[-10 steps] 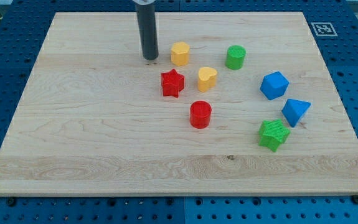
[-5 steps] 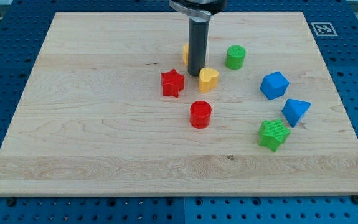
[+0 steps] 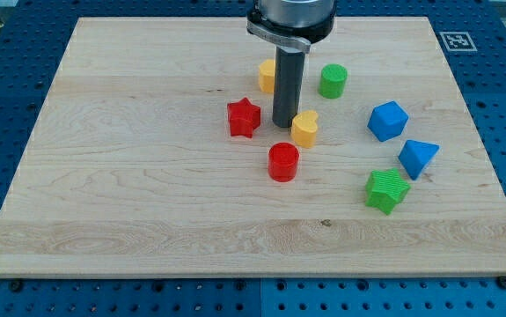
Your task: Place the heart below the green circle
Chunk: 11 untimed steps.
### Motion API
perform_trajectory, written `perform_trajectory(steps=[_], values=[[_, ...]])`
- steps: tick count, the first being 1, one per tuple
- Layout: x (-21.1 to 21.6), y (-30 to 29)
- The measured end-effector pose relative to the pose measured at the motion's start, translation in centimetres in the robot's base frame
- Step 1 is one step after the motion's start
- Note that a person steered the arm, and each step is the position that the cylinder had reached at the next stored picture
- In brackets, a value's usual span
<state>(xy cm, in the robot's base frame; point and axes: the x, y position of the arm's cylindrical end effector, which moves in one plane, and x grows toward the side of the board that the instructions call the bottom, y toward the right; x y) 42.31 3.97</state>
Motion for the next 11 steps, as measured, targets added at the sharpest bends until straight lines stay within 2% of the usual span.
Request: perform_trajectory(steps=[8, 11], values=[[6.0, 2.6], [5.3, 5.1]])
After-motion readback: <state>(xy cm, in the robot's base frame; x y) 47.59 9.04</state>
